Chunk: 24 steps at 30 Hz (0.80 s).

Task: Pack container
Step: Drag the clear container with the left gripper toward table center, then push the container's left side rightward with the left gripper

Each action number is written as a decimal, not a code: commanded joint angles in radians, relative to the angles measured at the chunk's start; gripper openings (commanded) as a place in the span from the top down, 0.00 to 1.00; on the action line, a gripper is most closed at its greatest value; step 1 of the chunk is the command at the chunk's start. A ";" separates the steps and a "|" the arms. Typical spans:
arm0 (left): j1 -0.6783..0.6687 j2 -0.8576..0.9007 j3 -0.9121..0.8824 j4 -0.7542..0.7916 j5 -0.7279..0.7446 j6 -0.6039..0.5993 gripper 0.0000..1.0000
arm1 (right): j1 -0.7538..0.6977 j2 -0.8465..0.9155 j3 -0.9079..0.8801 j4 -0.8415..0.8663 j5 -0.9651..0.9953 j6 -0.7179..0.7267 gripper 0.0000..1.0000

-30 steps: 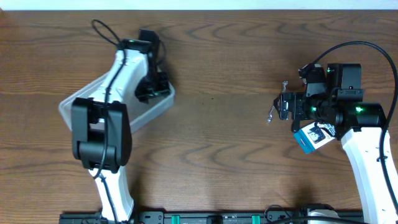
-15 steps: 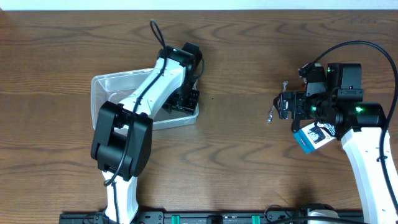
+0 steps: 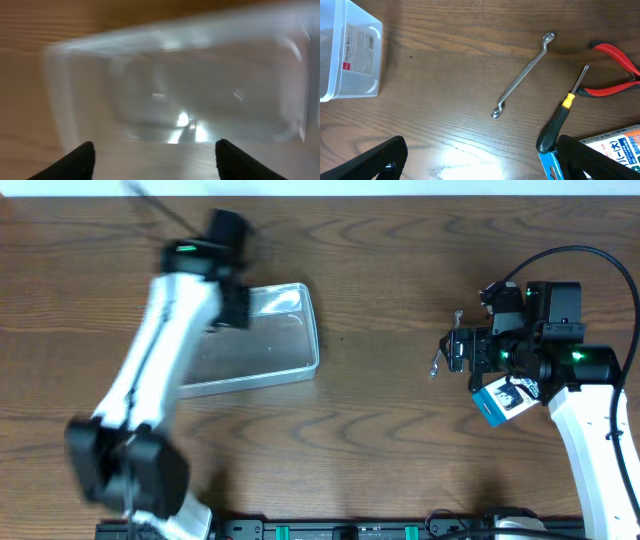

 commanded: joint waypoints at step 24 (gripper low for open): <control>0.531 0.210 -0.040 -0.040 0.101 -0.246 0.27 | -0.003 -0.003 0.018 0.000 -0.011 -0.019 0.01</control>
